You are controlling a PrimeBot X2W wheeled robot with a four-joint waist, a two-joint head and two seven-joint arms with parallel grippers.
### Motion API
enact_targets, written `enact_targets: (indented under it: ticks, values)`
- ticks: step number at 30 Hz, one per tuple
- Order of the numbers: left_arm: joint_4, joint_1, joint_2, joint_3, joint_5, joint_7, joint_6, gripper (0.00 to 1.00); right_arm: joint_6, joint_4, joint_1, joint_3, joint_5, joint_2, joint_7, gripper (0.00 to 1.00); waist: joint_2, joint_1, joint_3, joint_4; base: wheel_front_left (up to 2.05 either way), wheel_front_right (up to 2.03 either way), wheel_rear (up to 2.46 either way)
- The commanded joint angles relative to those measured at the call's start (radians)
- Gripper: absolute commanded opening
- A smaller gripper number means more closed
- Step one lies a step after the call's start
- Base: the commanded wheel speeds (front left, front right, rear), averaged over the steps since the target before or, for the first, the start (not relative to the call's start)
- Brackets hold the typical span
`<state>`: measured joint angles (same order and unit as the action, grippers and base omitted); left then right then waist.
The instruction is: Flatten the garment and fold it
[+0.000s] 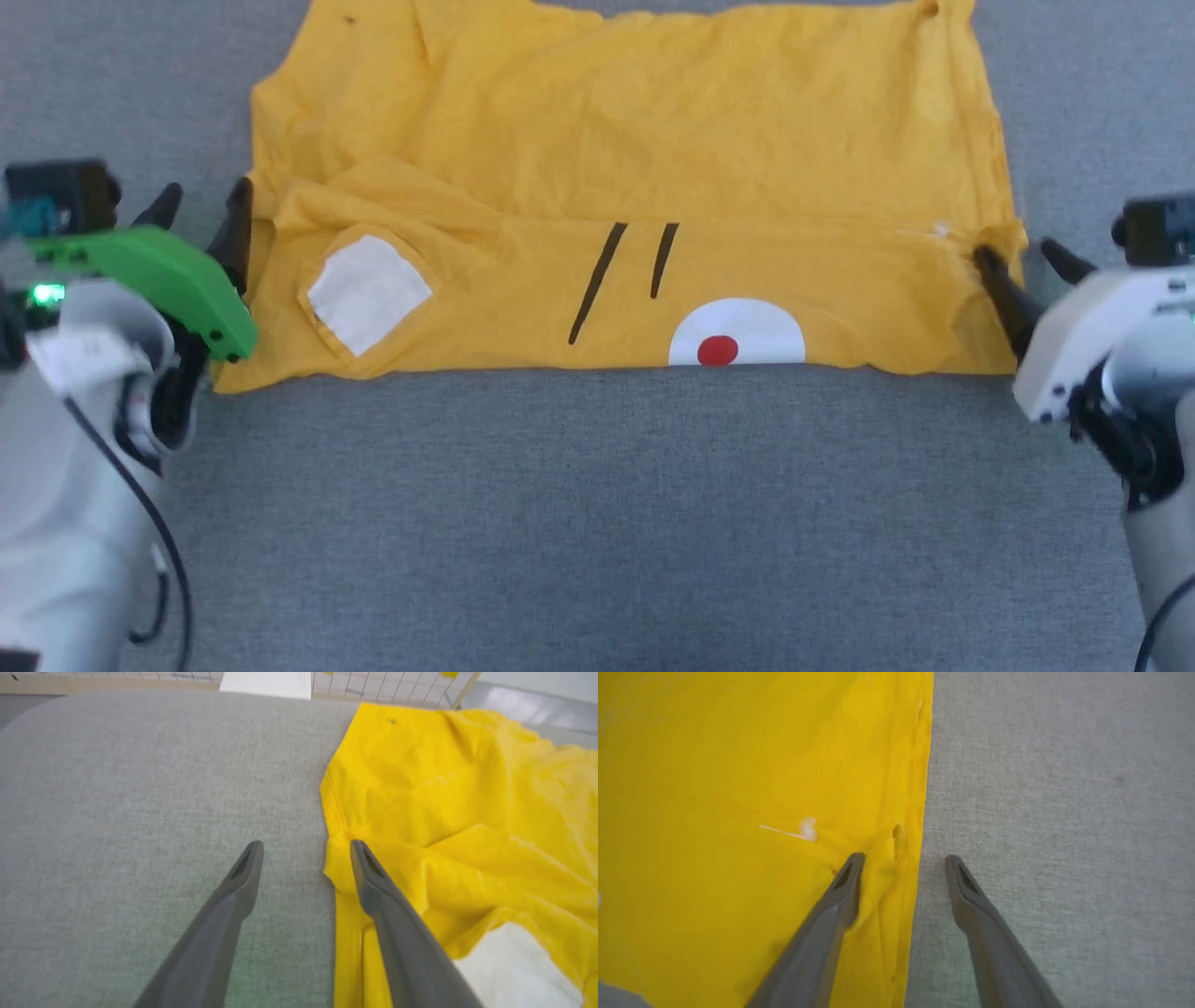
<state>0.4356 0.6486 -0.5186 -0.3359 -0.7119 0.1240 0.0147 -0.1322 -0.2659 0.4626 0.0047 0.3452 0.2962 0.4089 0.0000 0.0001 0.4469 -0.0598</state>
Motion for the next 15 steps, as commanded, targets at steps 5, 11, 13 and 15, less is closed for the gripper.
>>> enact_targets:
  ticks: [5,11,13,15]
  values:
    - [-0.104,-0.158,0.064,0.065,0.027,-0.284,0.083,1.0,0.002,0.119,-0.144,-0.072,-0.028,-0.065,-0.124,1.0,0.0,-0.0001,-0.111,0.025,0.0,0.0,0.0]
    - [-0.169,-0.309,0.128,0.082,0.031,-0.363,0.133,1.0,0.002,0.213,-0.281,-0.111,-0.075,-0.148,-0.305,1.0,0.0,-0.0001,-0.158,0.032,0.0,0.0,0.0]
    - [-0.16,-0.337,0.137,0.074,0.028,-0.357,0.142,1.0,0.002,0.224,-0.312,-0.112,-0.086,-0.169,-0.354,1.0,0.0,-0.0001,-0.167,0.031,0.0,0.0,0.0]
    - [-0.145,-0.354,0.145,0.068,0.02,-0.326,0.161,1.0,0.002,0.232,-0.335,-0.104,-0.1,-0.182,-0.389,1.0,0.0,-0.0001,-0.173,0.026,0.0,0.0,0.0]
